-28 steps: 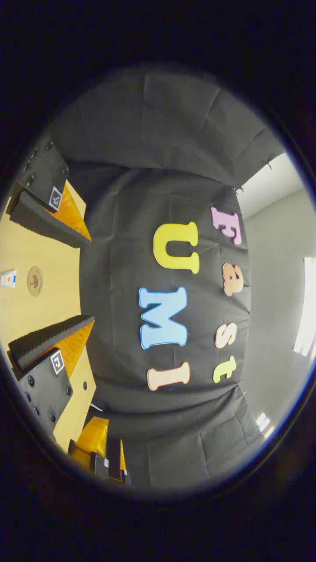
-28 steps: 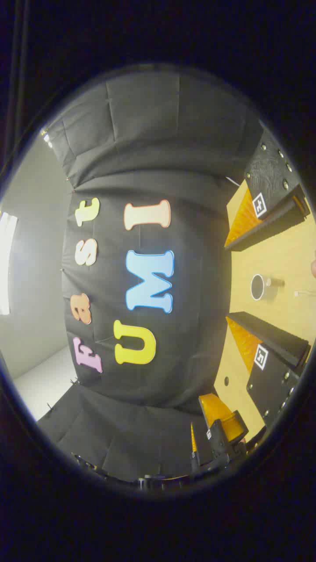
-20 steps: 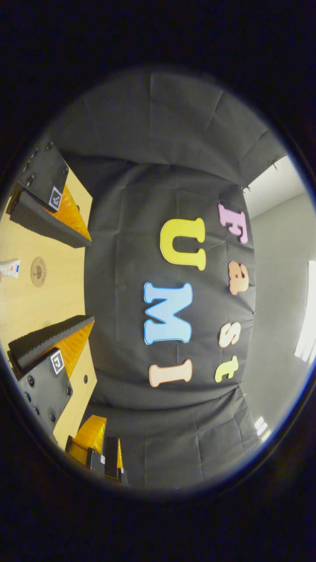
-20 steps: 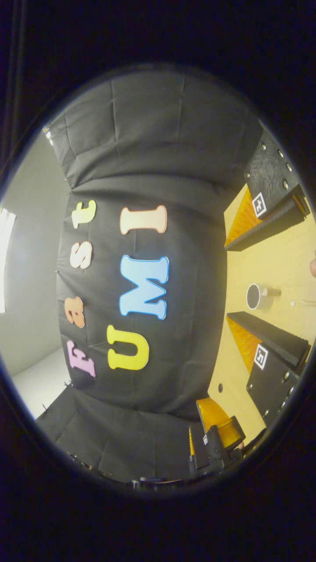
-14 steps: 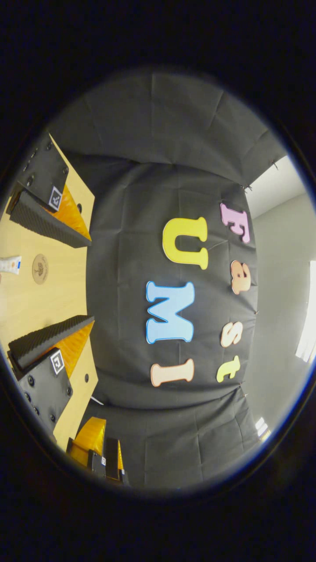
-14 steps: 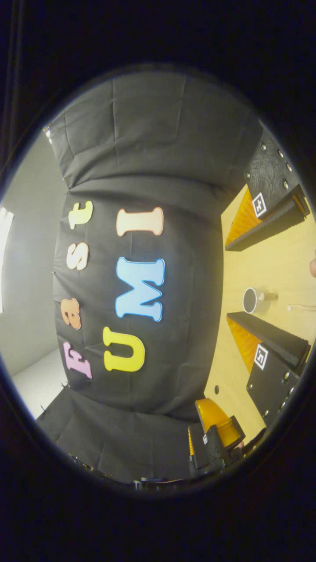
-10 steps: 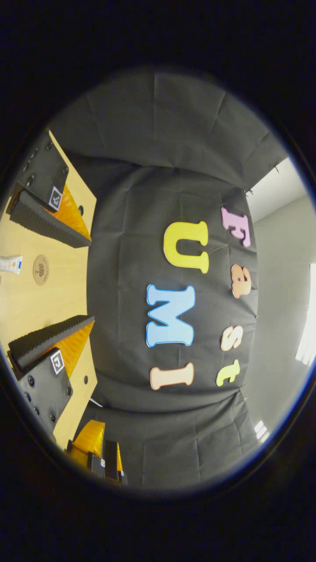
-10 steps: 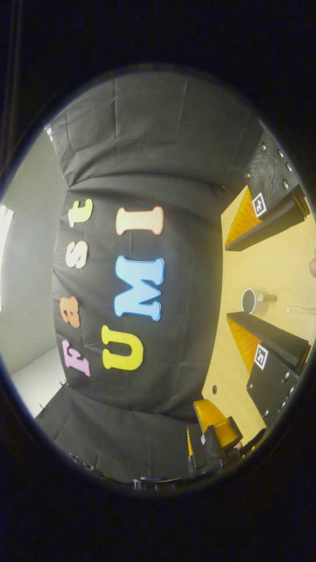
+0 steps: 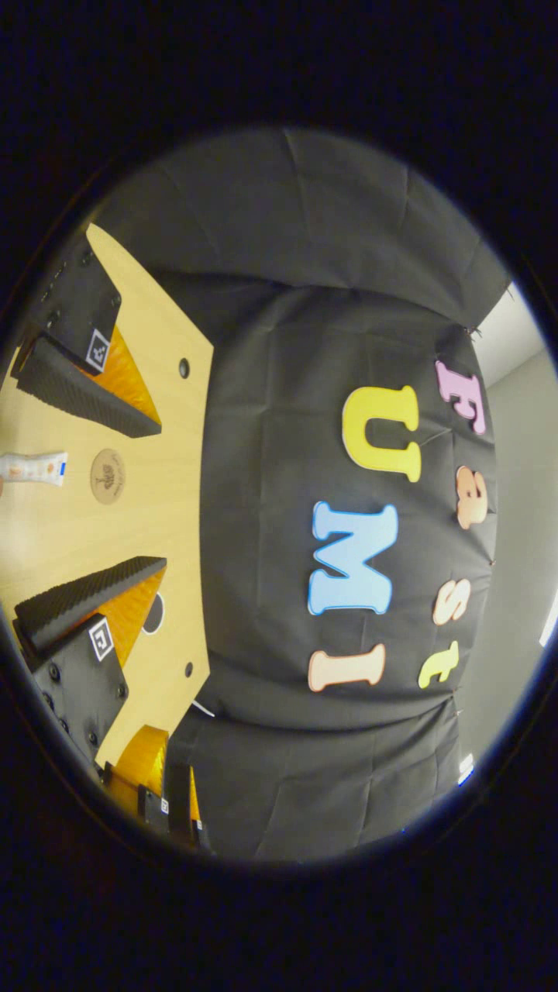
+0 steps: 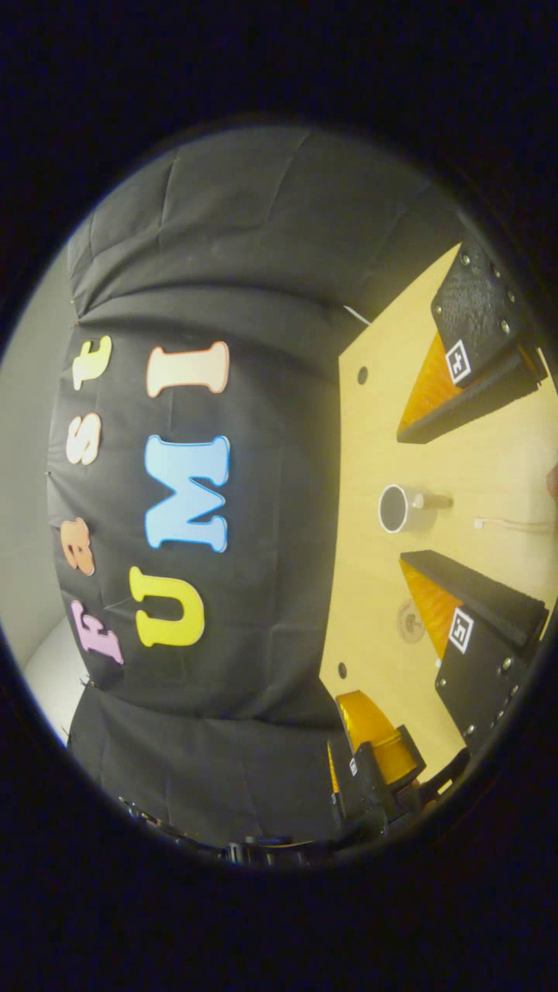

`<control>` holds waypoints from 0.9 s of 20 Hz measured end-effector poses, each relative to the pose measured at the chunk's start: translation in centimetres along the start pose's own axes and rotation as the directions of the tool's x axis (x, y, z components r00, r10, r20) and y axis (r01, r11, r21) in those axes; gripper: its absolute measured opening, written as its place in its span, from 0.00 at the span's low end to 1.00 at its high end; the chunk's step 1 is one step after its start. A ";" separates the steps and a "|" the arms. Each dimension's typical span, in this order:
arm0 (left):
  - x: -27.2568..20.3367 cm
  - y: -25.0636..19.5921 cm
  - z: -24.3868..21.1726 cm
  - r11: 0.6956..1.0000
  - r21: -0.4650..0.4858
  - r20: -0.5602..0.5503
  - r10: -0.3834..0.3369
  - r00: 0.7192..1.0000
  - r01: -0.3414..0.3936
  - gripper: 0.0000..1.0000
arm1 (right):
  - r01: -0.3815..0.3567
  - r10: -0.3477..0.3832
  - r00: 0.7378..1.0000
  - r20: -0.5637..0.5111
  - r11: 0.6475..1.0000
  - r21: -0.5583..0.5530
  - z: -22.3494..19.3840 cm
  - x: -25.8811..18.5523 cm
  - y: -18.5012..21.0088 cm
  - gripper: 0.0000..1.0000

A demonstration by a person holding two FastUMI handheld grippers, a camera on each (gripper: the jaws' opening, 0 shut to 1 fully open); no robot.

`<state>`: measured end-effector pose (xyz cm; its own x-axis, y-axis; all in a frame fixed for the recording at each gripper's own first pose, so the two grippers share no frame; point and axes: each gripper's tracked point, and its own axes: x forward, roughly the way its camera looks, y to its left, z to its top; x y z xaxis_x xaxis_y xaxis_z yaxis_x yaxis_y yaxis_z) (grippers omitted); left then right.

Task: Put the toothbrush and toothpaste on the desktop into the cup, then pick up the cup and place it on the coaster on the desktop.

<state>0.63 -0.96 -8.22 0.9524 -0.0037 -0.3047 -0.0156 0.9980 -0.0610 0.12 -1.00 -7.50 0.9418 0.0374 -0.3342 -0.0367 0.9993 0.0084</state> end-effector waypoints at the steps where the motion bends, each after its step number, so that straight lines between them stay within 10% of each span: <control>1: 0.2 0.3 -1.1 1.000 -0.005 -0.040 0.000 0.999 0.000 0.98 | -0.006 0.006 0.999 -0.034 1.000 0.005 -0.9 0.4 0.3 0.89; 10: 1.9 2.6 -8.4 1.000 -0.004 -0.327 0.028 0.945 -0.031 0.99 | -0.058 0.055 0.954 -0.295 0.998 -0.004 -7.7 2.8 2.5 0.89; 18: 2.6 3.2 -14.4 1.000 0.016 -0.533 0.031 0.846 -0.027 0.99 | -0.069 0.060 0.861 -0.505 0.998 0.002 -13.1 3.8 2.6 0.89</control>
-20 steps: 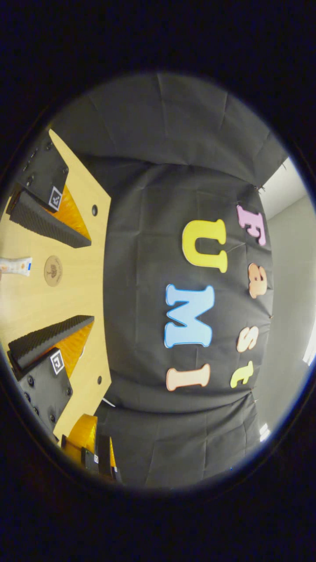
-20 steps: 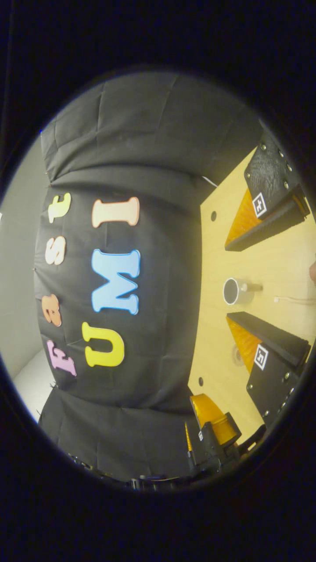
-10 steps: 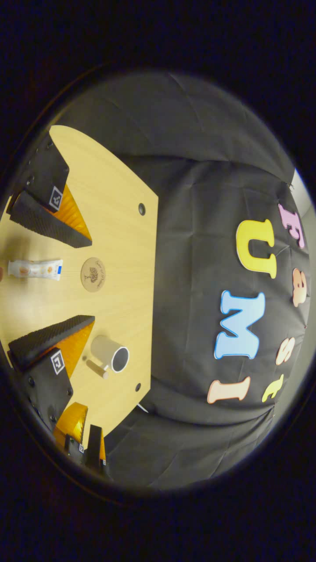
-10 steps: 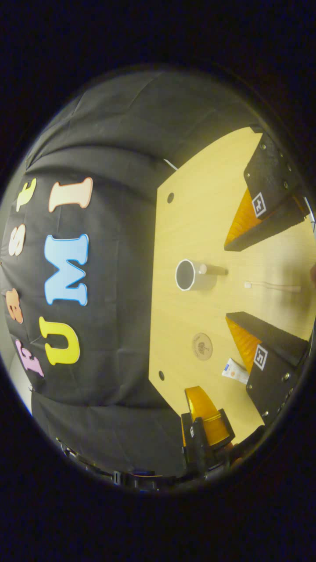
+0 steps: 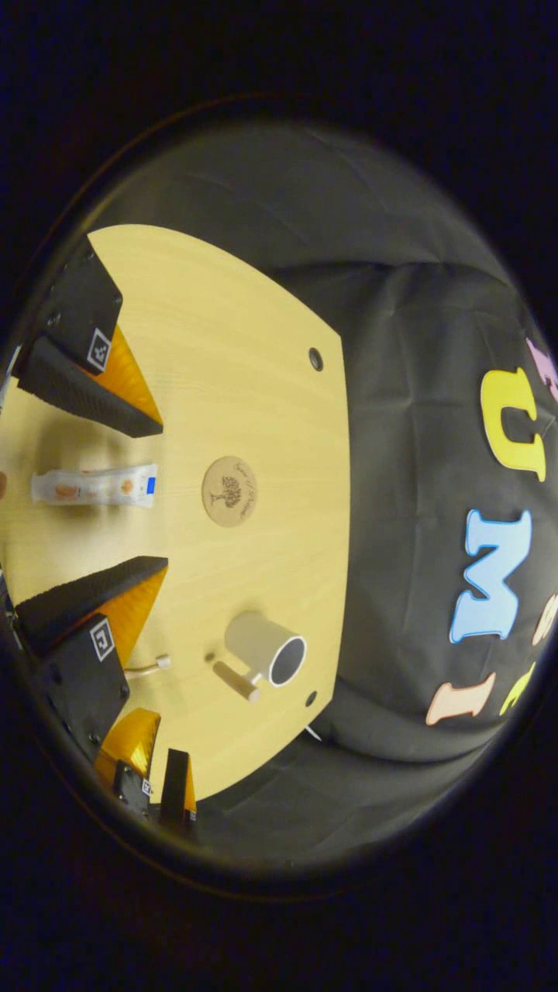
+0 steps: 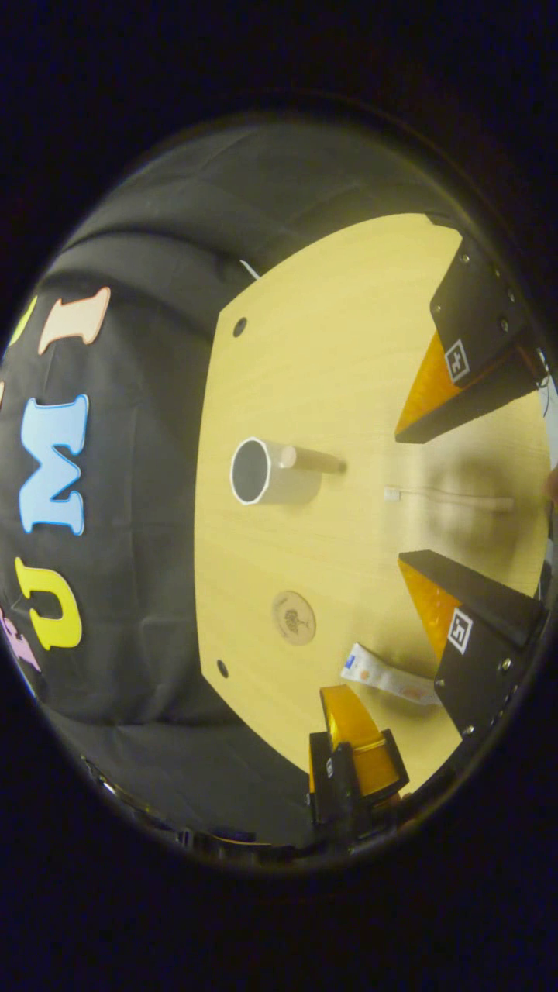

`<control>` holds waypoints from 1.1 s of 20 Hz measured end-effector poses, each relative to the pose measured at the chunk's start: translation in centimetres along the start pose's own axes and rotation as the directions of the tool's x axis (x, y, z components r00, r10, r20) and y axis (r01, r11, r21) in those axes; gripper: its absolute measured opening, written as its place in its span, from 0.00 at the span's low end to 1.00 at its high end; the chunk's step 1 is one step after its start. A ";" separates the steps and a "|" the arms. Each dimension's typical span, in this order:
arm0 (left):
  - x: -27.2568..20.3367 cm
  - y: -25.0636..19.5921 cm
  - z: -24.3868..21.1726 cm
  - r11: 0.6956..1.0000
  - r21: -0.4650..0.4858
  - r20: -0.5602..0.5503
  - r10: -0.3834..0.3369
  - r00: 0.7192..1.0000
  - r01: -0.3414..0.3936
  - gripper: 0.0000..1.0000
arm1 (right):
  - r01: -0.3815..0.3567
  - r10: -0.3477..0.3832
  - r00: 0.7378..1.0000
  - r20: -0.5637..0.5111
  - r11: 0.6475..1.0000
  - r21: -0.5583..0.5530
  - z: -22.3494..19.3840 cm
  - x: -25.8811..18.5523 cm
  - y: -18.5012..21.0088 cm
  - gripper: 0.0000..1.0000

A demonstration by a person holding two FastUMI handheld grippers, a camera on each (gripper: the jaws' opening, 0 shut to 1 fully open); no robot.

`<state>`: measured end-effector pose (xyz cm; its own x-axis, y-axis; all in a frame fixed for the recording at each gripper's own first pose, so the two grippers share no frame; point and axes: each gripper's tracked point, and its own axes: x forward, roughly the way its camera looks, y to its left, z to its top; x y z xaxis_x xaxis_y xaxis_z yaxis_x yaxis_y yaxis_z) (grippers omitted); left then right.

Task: Put the toothbrush and toothpaste on the desktop into the cup, then pick up the cup and place it on the coaster on the desktop.

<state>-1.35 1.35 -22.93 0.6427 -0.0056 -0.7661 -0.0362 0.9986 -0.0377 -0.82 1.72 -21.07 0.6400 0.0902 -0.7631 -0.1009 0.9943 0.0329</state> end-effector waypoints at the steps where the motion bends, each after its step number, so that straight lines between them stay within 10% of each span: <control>1: 0.4 0.0 -0.4 1.000 -0.004 -0.028 -0.002 1.000 0.002 0.98 | -0.001 0.001 1.000 -0.029 1.000 0.002 -0.5 0.4 0.0 0.89; 22: 5.3 0.7 -8.8 0.997 -0.082 -0.390 -0.021 0.921 -0.012 0.99 | -0.033 0.033 0.893 -0.448 0.999 0.007 -7.9 6.3 1.0 0.82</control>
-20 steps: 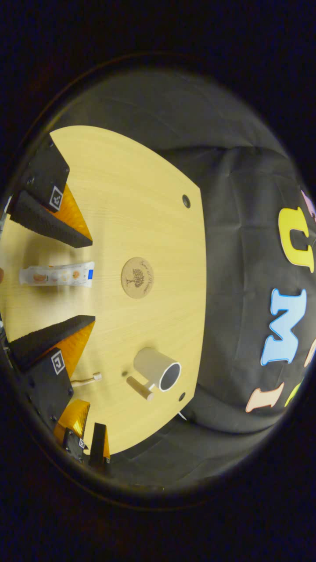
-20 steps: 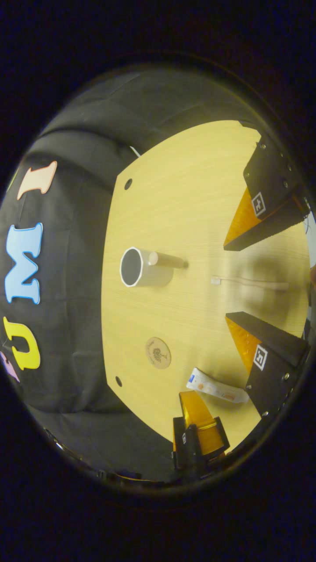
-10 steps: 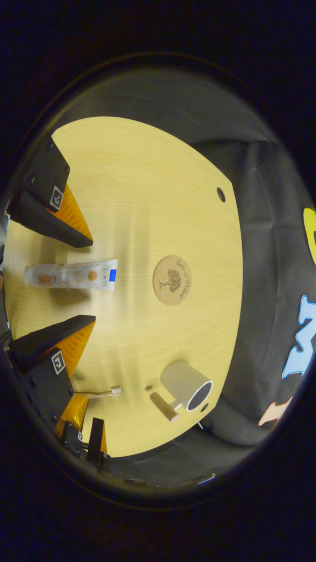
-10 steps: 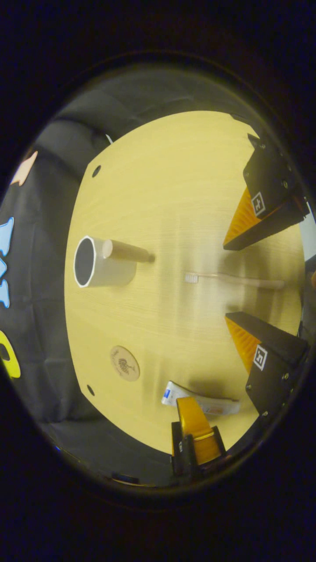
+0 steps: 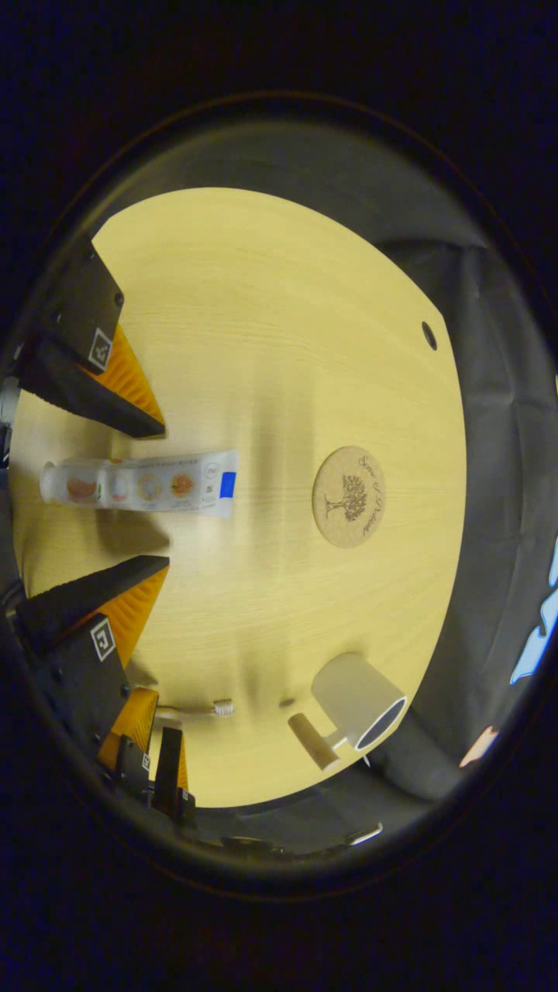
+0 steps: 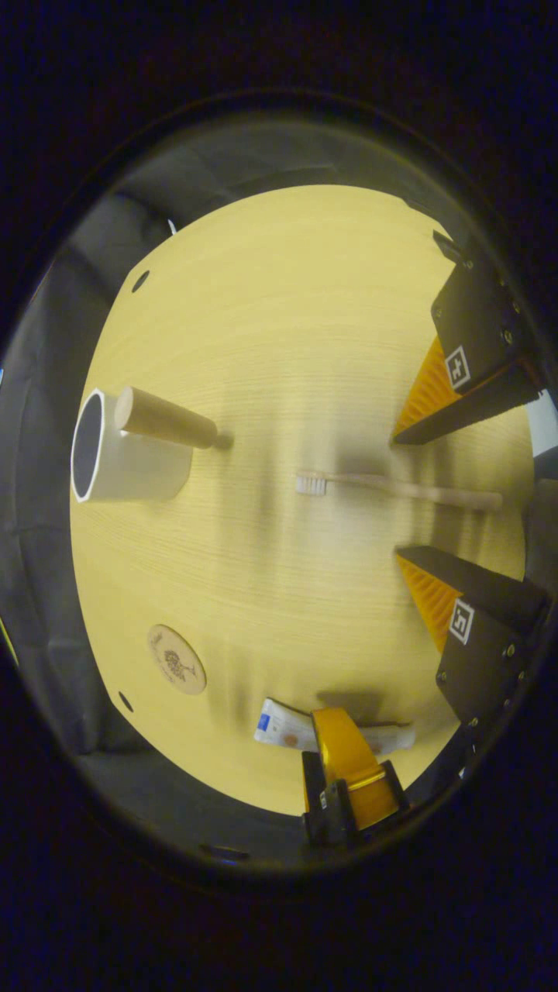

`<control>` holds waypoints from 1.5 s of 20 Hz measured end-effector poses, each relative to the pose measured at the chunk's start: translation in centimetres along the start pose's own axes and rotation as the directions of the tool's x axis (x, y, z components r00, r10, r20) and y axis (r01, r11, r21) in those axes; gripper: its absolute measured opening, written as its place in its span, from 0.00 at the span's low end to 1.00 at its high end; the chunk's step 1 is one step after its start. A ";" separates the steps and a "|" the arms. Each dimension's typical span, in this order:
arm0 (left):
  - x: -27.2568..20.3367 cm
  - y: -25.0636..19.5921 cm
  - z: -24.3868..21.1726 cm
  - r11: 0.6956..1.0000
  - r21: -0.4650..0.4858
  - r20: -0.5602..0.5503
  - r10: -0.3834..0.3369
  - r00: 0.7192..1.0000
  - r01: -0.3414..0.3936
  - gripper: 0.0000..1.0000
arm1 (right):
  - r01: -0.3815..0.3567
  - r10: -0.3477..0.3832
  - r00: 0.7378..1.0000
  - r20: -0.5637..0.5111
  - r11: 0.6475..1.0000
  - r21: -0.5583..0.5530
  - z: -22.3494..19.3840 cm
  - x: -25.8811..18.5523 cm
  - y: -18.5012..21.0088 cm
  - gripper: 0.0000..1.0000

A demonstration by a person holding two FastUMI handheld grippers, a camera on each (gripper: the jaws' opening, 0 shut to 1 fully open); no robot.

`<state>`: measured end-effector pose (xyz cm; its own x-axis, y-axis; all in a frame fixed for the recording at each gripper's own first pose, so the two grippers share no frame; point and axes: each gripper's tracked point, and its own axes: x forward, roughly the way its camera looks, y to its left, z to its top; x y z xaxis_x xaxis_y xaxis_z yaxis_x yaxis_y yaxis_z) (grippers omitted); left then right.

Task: Put the toothbrush and toothpaste on the desktop into the cup, then pick up the cup and place it on the coaster on the desktop.

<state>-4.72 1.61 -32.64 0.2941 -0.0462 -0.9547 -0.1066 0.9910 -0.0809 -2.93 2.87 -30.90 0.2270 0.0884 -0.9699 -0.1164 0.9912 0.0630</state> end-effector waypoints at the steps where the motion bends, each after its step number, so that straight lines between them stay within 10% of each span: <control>1: 0.0 -0.1 -0.2 1.000 0.002 -0.006 -0.002 1.000 0.002 0.99 | 0.000 0.000 1.000 -0.013 1.000 -0.006 -0.2 0.2 0.1 0.82; 6: 0.6 -0.1 -0.8 1.000 0.021 -0.025 0.007 1.000 -0.006 0.88 | 0.012 -0.012 0.999 -0.051 1.000 -0.010 -0.8 0.4 0.3 0.70; 7: 0.6 -0.1 -0.8 0.999 0.031 -0.022 0.010 1.000 -0.010 0.88 | 0.002 -0.002 0.998 -0.062 1.000 -0.008 -1.0 0.4 0.7 0.45; 13: 0.6 1.3 -0.7 0.998 0.026 -0.017 0.051 0.999 -0.050 0.59 | -0.001 0.000 0.997 -0.080 1.000 -0.011 -1.8 0.7 0.3 0.34; 15: 0.6 1.2 -0.7 0.998 0.036 -0.016 0.050 0.999 -0.049 0.47 | -0.026 0.028 0.995 -0.091 0.999 0.018 -1.7 0.4 0.6 0.09; 30: -0.4 1.5 1.4 0.999 0.048 0.096 0.022 0.995 -0.026 0.24 | -0.114 0.112 0.993 0.034 0.992 0.058 -0.2 -0.5 0.7 0.06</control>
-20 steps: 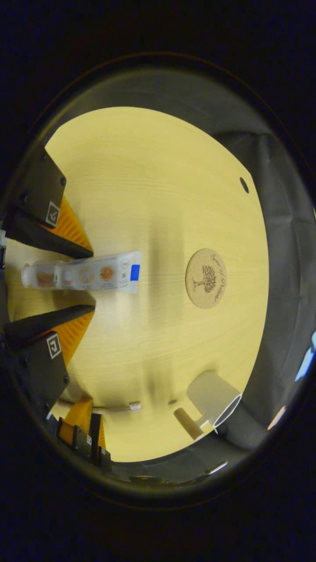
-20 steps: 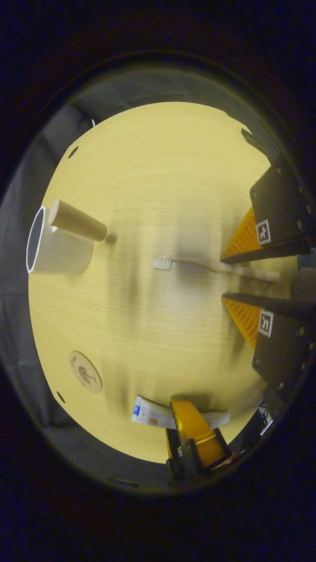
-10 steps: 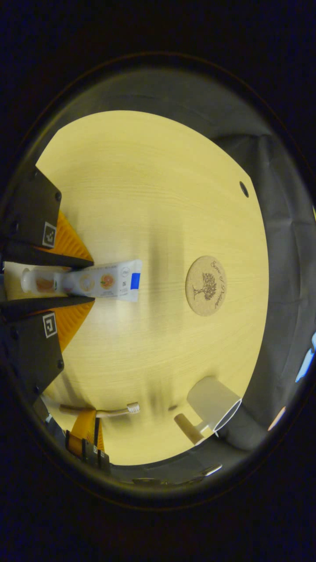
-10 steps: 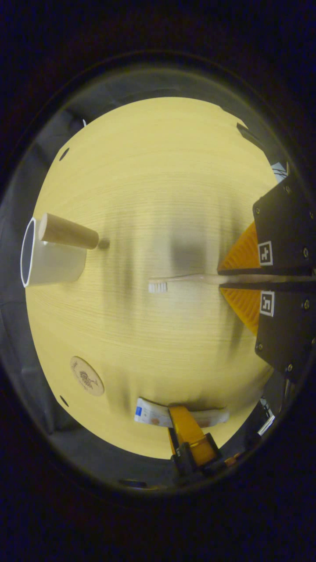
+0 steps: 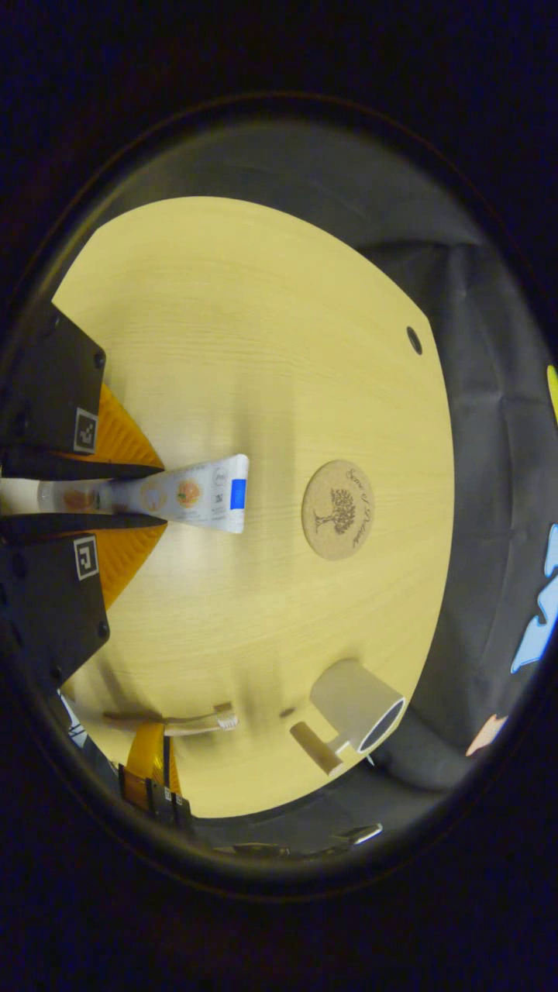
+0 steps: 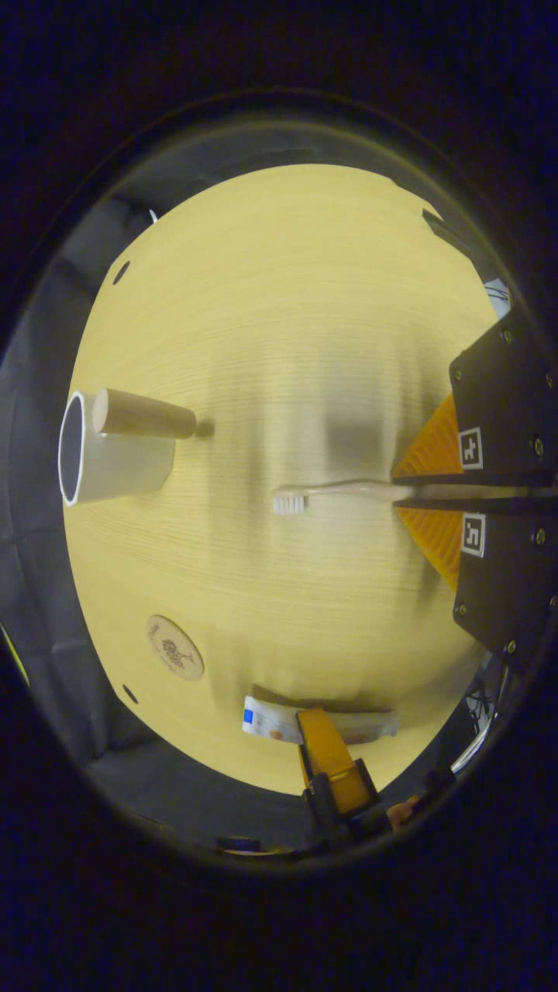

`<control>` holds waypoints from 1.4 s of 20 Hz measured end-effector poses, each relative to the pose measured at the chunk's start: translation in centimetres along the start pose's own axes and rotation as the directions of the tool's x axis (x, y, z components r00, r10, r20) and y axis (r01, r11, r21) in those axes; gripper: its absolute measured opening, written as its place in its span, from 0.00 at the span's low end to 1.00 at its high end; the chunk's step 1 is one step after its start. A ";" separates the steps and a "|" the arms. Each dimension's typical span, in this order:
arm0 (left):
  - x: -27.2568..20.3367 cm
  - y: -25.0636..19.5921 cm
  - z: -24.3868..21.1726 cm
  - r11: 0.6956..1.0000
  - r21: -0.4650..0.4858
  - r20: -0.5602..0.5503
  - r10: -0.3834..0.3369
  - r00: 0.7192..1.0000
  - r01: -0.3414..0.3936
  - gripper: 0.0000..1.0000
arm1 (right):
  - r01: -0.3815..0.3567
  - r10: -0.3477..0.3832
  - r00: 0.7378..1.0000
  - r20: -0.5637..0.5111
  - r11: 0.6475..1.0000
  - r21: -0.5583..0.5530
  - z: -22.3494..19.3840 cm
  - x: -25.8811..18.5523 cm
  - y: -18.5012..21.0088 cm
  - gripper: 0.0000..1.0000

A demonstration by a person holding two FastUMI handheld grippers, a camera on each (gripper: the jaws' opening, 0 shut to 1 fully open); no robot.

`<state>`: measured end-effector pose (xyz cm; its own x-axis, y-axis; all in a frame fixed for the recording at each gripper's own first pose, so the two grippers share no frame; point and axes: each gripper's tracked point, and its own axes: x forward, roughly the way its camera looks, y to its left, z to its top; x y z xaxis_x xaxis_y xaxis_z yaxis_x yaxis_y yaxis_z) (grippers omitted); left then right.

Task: Put the toothbrush and toothpaste on the desktop into the cup, then pick up the cup and place it on the coaster on the desktop.

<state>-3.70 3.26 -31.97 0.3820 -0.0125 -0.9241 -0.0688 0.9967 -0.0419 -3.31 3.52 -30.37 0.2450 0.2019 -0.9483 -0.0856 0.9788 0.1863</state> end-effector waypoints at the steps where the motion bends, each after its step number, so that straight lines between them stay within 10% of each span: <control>1: -0.2 -0.1 0.4 1.000 0.002 0.019 -0.003 1.000 0.003 0.24 | -0.015 0.014 1.000 0.021 1.000 0.014 0.2 -0.3 0.0 0.06; 9: -1.9 -1.2 3.7 1.000 -0.017 0.174 -0.022 0.985 0.026 0.24 | -0.101 0.093 0.950 0.297 0.995 0.010 4.2 -2.0 1.0 0.06; 22: -4.5 -4.7 11.7 0.994 -0.006 0.412 -0.094 0.906 0.106 0.22 | -0.151 0.143 0.749 0.647 0.988 -0.044 12.8 -7.4 2.1 0.05; 28: -7.0 -6.8 16.9 0.989 0.022 0.550 -0.132 0.824 0.144 0.24 | -0.122 0.126 0.631 0.766 0.991 -0.063 17.6 -11.4 1.9 0.05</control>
<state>9.65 -2.12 -18.83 0.8312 -0.0985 -0.5471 0.0073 0.9861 -0.1663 10.73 3.71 -14.63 0.8831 0.2782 -0.3777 -0.1753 0.9425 0.2844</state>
